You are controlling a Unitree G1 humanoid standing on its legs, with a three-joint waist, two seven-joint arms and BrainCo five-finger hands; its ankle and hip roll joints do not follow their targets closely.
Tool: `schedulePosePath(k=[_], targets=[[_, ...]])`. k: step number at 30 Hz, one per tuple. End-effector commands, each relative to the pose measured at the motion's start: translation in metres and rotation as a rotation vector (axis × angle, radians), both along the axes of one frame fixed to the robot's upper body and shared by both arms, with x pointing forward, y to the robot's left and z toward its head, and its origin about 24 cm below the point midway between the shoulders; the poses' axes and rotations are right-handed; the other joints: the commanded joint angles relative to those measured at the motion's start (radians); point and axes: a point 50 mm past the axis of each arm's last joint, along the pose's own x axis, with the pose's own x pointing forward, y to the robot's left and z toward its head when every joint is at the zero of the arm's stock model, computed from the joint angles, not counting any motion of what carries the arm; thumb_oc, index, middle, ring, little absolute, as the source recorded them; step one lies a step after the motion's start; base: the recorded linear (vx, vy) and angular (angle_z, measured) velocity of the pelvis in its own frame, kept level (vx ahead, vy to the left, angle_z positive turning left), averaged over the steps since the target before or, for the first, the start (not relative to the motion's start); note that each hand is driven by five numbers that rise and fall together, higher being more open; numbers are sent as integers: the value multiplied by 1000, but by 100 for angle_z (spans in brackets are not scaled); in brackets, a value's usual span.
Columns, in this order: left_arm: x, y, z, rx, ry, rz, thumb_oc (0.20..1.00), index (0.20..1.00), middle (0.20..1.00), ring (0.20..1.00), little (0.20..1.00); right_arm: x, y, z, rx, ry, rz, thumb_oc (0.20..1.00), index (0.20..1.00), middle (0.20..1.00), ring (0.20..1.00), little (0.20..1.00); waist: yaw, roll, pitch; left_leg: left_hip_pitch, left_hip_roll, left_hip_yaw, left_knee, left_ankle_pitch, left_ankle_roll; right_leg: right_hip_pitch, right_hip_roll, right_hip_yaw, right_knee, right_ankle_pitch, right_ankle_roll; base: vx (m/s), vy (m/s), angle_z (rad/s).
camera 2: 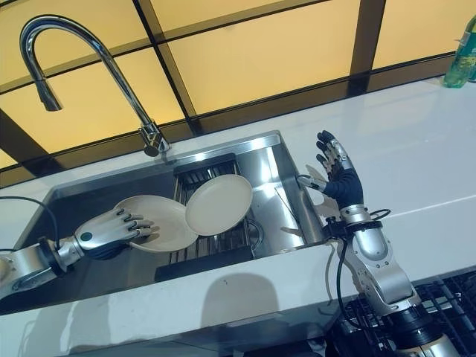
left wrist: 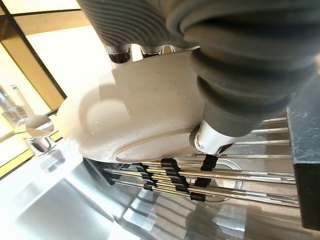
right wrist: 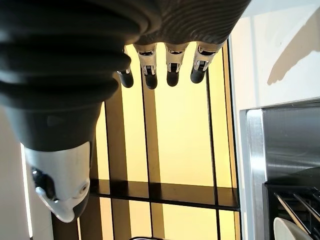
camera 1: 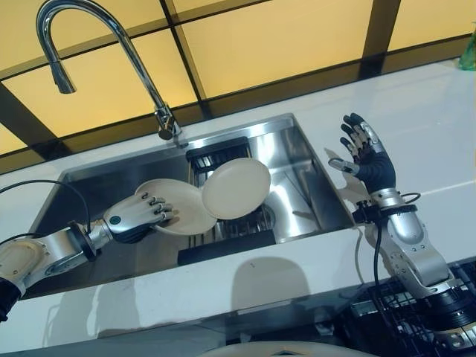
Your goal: Pick up plates and place into dishwasher.
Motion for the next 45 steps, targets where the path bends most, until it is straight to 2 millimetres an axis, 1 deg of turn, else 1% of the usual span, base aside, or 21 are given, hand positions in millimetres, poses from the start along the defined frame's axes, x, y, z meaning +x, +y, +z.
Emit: schedulePosePath(k=[1,9,15,22,26,31,32,35,37,39,41,42,45], targets=[[4,42,39,151,-82,129,200,200,200,200,200,2,-6,-22,37,38,-37,1000,1000,1000,1000,1000,80,22,13,-7,-46,-7,165,-204,45,-119,-8,-18,120,-9,-26,0,0,0],[3,45,40,167,-65,140,200,200,200,200,200,4,-5,-23,38,36,-39,1000,1000,1000,1000,1000,98,17,5,-19,-45,-19,171,-203,43,-114,-7,-37,117,-9,-29,0,0,0],[1,50,39,173,-47,155,200,200,200,200,200,4,-3,-26,43,40,-37,1000,1000,1000,1000,1000,113,5,-2,-28,-42,-23,172,-202,43,-115,-10,-50,115,-7,-28,-8,0,5],[-1,51,40,188,-7,169,200,200,200,200,200,5,-4,-24,55,32,-39,1000,1000,1000,1000,1000,128,-5,-2,-40,-42,-29,175,-203,45,-121,-17,-64,120,-4,-27,-19,0,6],[-1,51,45,186,-8,174,200,200,200,200,200,4,-3,-25,62,29,-42,1000,1000,1000,1000,1000,137,-10,-5,-43,-41,-30,175,-202,45,-119,-21,-73,118,0,-26,-8,-11,4],[3,51,57,160,-61,195,200,200,200,200,200,3,-3,-24,66,24,-43,1000,1000,1000,1000,1000,141,-14,-7,-48,-38,-31,175,-201,45,-121,-22,-79,118,1,-25,-28,-18,9],[4,51,59,141,-84,199,200,200,200,200,200,3,-4,-23,67,24,-44,1000,1000,1000,1000,1000,141,-15,-7,-48,-38,-31,175,-201,45,-122,-21,-79,119,0,-25,-36,-21,9],[6,45,75,32,-191,176,200,200,200,200,200,1,-7,-23,70,17,-47,1000,1000,1000,1000,1000,148,-22,-7,-46,-34,-34,172,-200,44,-119,-16,-82,118,-2,-28,-40,-33,4],[6,37,87,-67,-257,140,200,200,200,200,200,-1,-7,-22,64,4,-39,1000,1000,1000,1000,1000,152,-30,-10,-46,-30,-36,169,-199,43,-118,-11,-85,116,-4,-30,-49,-39,-1],[7,25,98,-189,-321,95,200,200,200,200,200,-2,-3,-19,54,-24,-18,1000,1000,1000,1000,1000,153,-43,-16,-44,-26,-39,163,-198,43,-117,-4,-86,114,-7,-33,-42,-50,4],[8,18,103,-254,-347,60,200,200,200,200,200,-3,-1,-16,48,-40,-6,1000,1000,1000,1000,1000,154,-50,-19,-41,-23,-41,159,-197,42,-116,1,-87,113,-9,-35,-21,-46,9],[9,10,106,-314,-378,21,200,200,200,200,200,-3,1,-13,40,-57,4,1000,1000,1000,1000,1000,155,-58,-26,-38,-20,-44,154,-196,42,-115,6,-87,113,-12,-37,-12,-39,7],[12,-2,109,-357,-423,-23,200,200,200,200,200,-2,4,-8,26,-80,14,1000,1000,1000,1000,1000,154,-72,-38,-32,-15,-46,146,-195,40,-116,17,-82,111,-16,-40,-22,-43,0]])
